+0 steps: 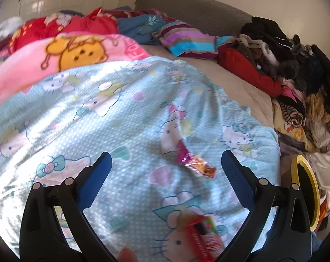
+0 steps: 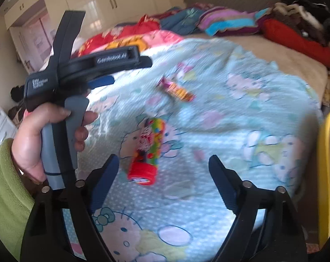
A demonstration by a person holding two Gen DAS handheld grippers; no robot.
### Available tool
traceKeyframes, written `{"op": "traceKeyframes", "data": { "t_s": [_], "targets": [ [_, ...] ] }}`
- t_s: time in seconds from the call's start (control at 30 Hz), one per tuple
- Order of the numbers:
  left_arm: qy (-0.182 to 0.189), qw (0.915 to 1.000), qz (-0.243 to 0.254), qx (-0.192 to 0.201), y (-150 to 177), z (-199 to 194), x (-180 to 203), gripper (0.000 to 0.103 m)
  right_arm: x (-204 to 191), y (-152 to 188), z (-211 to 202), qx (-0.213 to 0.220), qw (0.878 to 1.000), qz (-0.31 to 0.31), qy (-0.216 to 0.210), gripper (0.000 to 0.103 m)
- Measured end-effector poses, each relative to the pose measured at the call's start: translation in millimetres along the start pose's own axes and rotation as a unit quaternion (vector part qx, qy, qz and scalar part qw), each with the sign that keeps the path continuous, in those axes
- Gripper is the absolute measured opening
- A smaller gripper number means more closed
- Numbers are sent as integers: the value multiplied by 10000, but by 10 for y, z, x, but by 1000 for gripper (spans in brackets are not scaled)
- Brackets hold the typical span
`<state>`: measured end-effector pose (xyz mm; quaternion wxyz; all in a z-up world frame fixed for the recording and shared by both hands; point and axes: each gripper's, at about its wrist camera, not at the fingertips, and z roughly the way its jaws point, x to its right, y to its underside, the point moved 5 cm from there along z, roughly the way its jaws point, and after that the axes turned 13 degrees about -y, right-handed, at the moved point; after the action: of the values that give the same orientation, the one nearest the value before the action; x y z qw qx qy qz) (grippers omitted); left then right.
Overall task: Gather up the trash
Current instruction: 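Move both tools back over the last wrapper and red candy tube, then grasp the pink candy wrapper with the left tool while the right tool grasps the red candy tube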
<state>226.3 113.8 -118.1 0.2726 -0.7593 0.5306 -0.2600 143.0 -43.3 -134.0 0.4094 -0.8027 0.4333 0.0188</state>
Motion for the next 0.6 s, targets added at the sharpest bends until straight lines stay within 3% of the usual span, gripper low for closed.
{"op": "traceKeyframes", "data": {
  "t_s": [0.2,0.33,0.43,0.5,0.6],
  "targets": [
    [406,9974,-412,-418,73,259,-88,74,14,23,344,-364,9991,193,-122,69],
    [657,9939,-643,-610,73,396,-58,69,69,67,478,-523,9981,287,-121,53],
    [873,9910,-776,-654,45,454,-7,68,183,67,417,-399,9976,553,-143,34],
    [915,9902,-789,-698,38,501,51,67,275,74,358,-301,9961,802,-205,34],
    [918,9901,-709,-797,46,584,160,55,353,81,257,-162,9949,979,-201,34]
  ]
}}
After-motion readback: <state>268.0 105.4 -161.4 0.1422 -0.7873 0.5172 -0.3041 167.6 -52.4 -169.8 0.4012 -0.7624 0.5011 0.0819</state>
